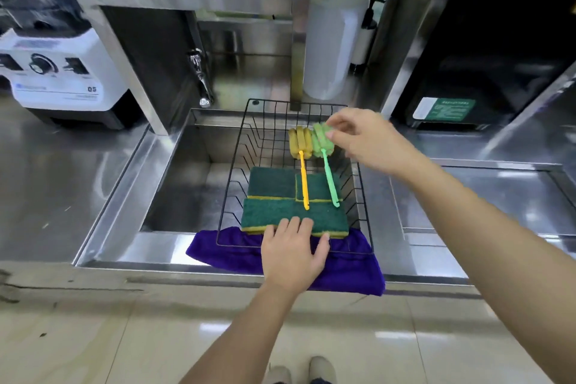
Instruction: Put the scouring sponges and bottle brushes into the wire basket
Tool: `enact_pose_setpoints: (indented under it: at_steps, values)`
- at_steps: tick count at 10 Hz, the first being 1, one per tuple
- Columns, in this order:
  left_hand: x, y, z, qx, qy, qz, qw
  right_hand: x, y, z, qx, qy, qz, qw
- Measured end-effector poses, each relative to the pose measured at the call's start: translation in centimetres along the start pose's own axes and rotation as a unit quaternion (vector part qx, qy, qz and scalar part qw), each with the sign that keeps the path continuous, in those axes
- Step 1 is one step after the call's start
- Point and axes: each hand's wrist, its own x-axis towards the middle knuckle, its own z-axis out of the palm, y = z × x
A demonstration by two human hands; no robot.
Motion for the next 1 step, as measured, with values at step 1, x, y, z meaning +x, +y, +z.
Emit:
enact_pose_setpoints:
  at_steps: [1]
  values:
    - [1.07,0.43,-2.37,-0.102,0.034,-0.046,0.993,-3.49,-1.97,-4.82,0.063,0.089,-0.050,0.993]
